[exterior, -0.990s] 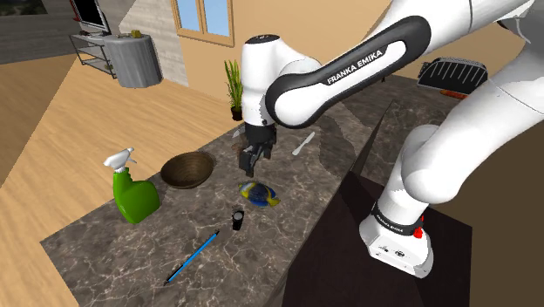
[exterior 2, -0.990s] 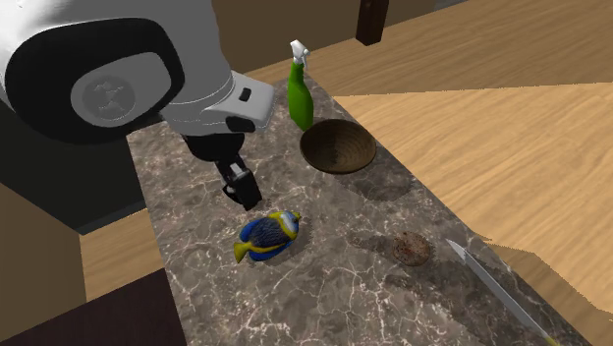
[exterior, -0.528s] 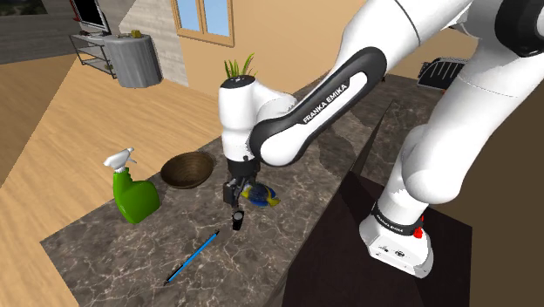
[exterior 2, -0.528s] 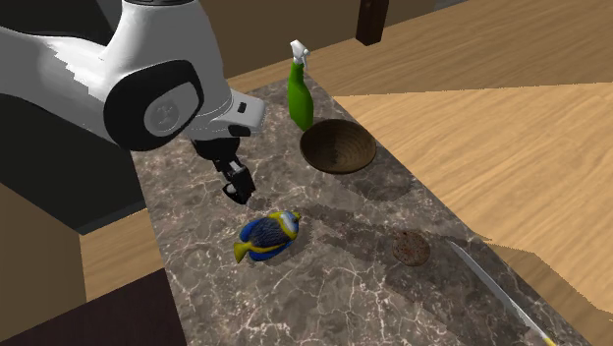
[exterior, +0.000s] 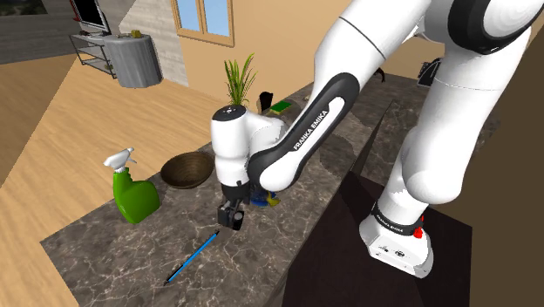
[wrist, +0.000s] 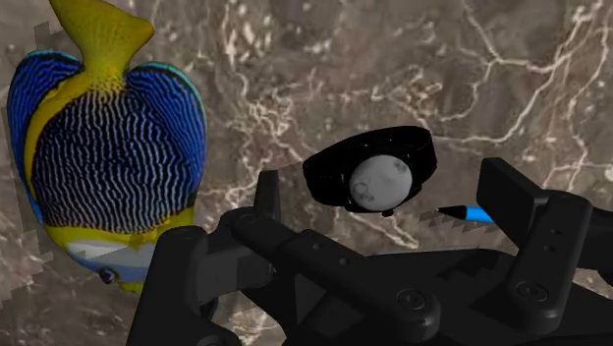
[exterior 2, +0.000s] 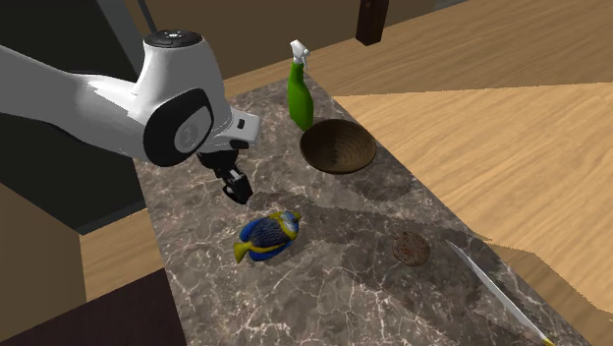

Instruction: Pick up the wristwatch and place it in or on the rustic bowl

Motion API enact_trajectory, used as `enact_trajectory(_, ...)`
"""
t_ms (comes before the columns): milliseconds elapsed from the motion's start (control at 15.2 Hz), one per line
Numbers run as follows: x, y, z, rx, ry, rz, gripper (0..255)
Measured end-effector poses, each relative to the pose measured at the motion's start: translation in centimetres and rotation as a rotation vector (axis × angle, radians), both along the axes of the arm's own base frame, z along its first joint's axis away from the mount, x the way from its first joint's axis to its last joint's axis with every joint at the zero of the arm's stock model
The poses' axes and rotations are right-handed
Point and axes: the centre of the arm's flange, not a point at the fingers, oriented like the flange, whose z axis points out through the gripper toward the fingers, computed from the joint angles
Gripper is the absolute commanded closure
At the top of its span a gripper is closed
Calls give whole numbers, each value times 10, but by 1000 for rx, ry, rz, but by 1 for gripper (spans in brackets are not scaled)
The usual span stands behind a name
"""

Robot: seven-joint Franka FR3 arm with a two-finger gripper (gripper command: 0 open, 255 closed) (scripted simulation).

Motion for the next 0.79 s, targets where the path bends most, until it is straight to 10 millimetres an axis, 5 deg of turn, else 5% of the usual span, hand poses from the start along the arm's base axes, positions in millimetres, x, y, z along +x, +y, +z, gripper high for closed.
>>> enact_trajectory(594, 0, 0, -19, 1, 0, 0, 0)
enact_trajectory(660, 0, 0, -19, 1, 0, 0, 255)
enact_trajectory(792, 0, 1, -19, 1, -1, 0, 255)
